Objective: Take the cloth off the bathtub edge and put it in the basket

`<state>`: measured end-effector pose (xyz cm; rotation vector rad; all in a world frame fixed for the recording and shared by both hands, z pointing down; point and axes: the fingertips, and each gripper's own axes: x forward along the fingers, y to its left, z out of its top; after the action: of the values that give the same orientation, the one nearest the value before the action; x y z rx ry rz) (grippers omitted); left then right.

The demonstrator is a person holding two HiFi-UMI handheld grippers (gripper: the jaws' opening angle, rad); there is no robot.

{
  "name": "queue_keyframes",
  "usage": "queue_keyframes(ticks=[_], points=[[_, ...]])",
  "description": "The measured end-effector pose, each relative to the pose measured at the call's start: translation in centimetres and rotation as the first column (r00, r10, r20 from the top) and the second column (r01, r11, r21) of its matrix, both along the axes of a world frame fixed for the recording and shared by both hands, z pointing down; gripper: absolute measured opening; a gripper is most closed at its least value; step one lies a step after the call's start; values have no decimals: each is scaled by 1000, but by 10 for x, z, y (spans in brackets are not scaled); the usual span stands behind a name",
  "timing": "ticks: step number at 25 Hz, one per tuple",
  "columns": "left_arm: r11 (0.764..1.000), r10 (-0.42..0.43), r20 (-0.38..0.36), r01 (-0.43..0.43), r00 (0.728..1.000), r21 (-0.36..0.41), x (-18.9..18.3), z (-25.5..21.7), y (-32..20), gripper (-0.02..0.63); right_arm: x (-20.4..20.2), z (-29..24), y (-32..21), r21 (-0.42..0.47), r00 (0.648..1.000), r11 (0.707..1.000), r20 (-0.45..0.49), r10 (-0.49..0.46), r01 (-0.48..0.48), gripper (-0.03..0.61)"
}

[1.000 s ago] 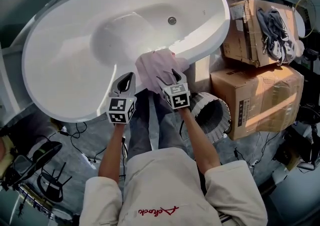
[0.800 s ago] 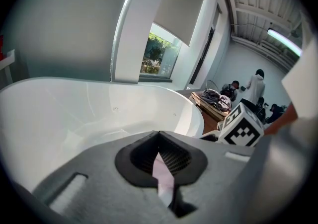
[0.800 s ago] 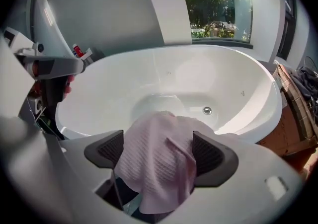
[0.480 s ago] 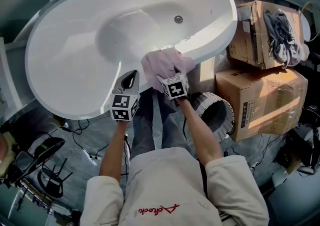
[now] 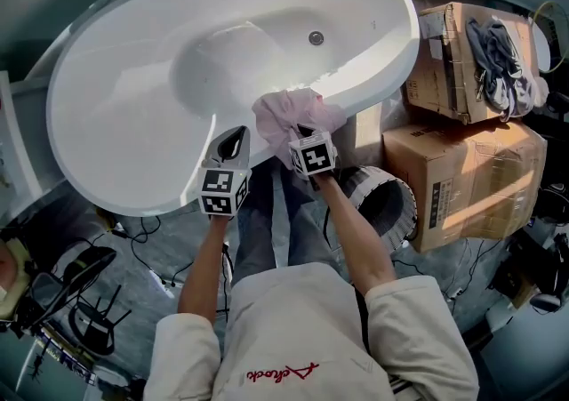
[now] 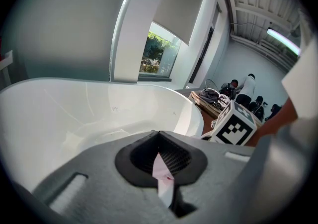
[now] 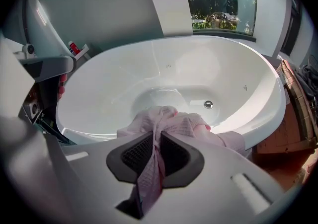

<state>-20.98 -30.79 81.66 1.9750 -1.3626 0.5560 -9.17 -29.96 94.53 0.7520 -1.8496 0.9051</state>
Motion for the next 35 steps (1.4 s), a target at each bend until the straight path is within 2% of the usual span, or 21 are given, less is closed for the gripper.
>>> queue_keyframes(ticks=[4, 8, 13, 17, 24, 29, 32, 35], points=[[1000, 5, 4, -5, 1000, 9, 1, -7, -3, 3, 1, -9, 4, 39, 1000, 999, 22, 20, -21, 50], [1000, 9, 4, -9, 1000, 26, 1, -17, -8, 3, 1, -33, 4, 91, 994, 993, 79, 75, -82, 49], [998, 23, 3, -23, 1000, 54, 8, -31, -19, 3, -1, -86, -20, 203, 972, 965, 194, 130, -169, 48], [995, 40, 3, -40, 999, 88, 17, -50, -28, 3, 1, -141, -54, 301, 945, 921, 285, 160, -247, 48], [982, 45, -5, -44, 999, 185, 29, -105, -58, 4, 3, -250, -108, 426, 880, 823, 444, 170, -374, 48], [961, 55, -4, -52, 998, 271, 40, -154, -83, 3, 18, -296, -123, 422, 830, 785, 520, 201, -454, 44], [949, 67, -7, -61, 998, 309, 45, -179, -94, 3, 21, -322, -128, 403, 789, 762, 574, 221, -507, 44], [939, 83, -5, -76, 997, 335, 51, -197, -103, 4, 22, -355, -137, 418, 758, 730, 619, 206, -540, 44]])
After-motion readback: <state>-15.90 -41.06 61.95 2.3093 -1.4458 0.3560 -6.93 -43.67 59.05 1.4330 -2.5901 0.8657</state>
